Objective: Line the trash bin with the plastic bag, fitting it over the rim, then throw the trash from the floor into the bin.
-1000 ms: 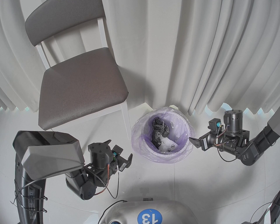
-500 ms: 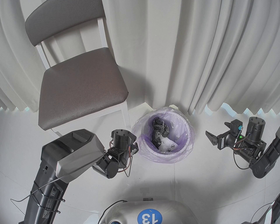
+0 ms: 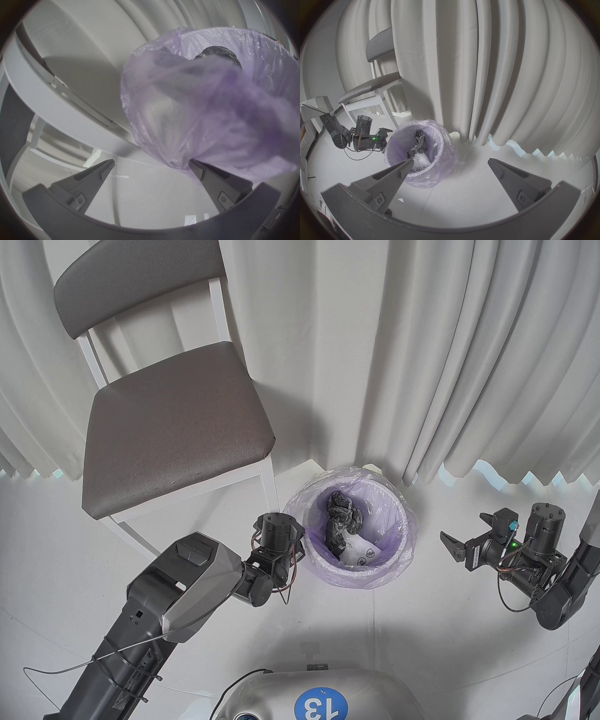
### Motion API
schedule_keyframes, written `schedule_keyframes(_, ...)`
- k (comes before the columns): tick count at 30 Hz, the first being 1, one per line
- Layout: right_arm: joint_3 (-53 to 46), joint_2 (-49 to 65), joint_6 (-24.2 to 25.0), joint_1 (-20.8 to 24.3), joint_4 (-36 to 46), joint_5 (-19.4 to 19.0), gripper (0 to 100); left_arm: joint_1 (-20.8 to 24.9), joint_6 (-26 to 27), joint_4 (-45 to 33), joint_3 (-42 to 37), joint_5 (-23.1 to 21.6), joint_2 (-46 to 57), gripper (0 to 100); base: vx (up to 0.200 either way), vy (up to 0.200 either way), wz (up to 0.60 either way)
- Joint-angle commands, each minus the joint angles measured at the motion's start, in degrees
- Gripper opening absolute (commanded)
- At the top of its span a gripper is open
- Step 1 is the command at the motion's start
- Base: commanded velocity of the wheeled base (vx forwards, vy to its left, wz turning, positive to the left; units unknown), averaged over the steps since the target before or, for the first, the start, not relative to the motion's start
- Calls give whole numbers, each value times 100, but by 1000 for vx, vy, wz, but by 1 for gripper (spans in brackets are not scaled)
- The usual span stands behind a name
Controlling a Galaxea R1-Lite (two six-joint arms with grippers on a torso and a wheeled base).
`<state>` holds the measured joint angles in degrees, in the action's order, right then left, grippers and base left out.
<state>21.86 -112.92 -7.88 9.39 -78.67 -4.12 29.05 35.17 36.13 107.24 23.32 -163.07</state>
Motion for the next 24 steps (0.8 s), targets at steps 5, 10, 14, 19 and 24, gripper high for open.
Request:
schedule_keyframes(5,135,-441,32,-209,-52,-256,100,-40,-748,-915,735,-1022,-550,100,0,0,0)
schedule_keyframes(10,398,-1013,93,-288,-246,-256,100,-40,-1144,-871,735,-1119,-524,100,0,0,0)
schedule_keyframes(14,679,-1637,128,-429,-509,-265,100,-31,-1680,-730,735,-1110,-427,100,0,0,0)
schedule_keyframes(19,1224,-2313,137,-552,-536,-256,100,66,-2207,-432,735,-1084,-207,100,0,0,0)
schedule_keyframes(24,2402,-3219,163,-605,-457,-238,100,154,-2612,-309,236,-1058,364,100,0,0,0)
